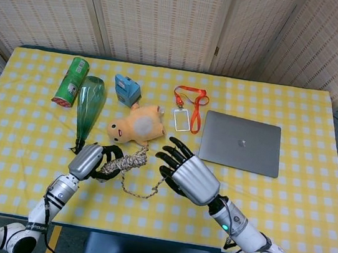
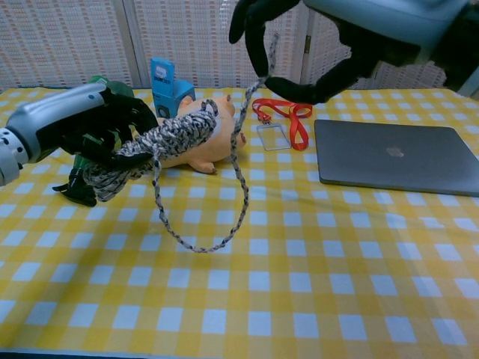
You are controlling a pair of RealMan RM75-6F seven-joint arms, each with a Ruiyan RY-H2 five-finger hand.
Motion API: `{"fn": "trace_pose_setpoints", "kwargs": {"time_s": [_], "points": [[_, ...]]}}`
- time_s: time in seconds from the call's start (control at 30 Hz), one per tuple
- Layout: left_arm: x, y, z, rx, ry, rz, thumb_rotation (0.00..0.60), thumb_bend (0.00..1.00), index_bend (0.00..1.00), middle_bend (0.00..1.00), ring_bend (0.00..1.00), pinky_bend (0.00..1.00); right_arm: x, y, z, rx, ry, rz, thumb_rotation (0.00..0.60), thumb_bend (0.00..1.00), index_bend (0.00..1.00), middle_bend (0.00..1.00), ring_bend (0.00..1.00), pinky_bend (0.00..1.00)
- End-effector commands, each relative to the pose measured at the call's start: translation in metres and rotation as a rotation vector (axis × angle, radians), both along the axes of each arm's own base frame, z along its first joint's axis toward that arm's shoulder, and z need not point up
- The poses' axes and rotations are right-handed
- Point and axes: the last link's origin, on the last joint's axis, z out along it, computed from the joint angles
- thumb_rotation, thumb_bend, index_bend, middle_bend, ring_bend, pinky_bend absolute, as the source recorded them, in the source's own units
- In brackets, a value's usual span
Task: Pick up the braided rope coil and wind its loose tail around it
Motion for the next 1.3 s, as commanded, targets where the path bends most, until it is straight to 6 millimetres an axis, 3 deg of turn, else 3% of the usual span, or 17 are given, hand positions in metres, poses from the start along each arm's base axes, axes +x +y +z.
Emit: {"fn": "trace_pose_setpoints", "kwargs": {"time_s": [0.03,0.3,0.47,0.7,0.9,1.13,1.3], "points": [[0.013,-0.006,-0.003,-0.019,-0.029,-0.033,0.600,0.60,0.77,0.71,0.69,0.78,0.029,-0.012,-0.006,-0.009,-0.005,0.010,0.600,0.58,0.70,0.29,0.21,0.12],[0.037,-0.020,-0.009,-0.076,-0.124,-0.097,0.600,0.60,0.78,0.72,0.69,0.78,0.053,-0.038,-0.009,-0.048,-0.013,-0.038,0.600,0.58,0.70,0.29,0.21,0.12],[0.047,-0.023,-0.010,-0.116,-0.218,-0.118,0.600,0.60,0.78,0.72,0.69,0.78,0.053,-0.052,-0.009,-0.063,-0.009,-0.093,0.600,0.58,0.70,0.29,0.21,0.12],[0.053,-0.023,0.001,-0.147,-0.423,-0.113,0.600,0.61,0.78,0.72,0.70,0.78,0.021,-0.072,-0.001,-0.090,-0.006,-0.205,0.600,0.58,0.70,0.29,0.22,0.12],[0.053,-0.018,0.017,-0.174,-0.578,-0.089,0.600,0.62,0.78,0.72,0.70,0.78,-0.015,-0.078,-0.003,-0.085,0.005,-0.272,0.600,0.58,0.70,0.29,0.22,0.12],[0.054,-0.006,0.036,-0.213,-0.777,-0.006,0.600,0.64,0.78,0.73,0.70,0.78,-0.055,-0.068,-0.027,-0.039,0.083,-0.298,0.600,0.58,0.70,0.29,0.21,0.12],[0.048,0.007,0.046,-0.155,-0.796,0.030,0.600,0.66,0.77,0.73,0.70,0.78,-0.075,-0.052,-0.046,-0.001,0.136,-0.283,0.600,0.58,0.70,0.30,0.21,0.12]]}}
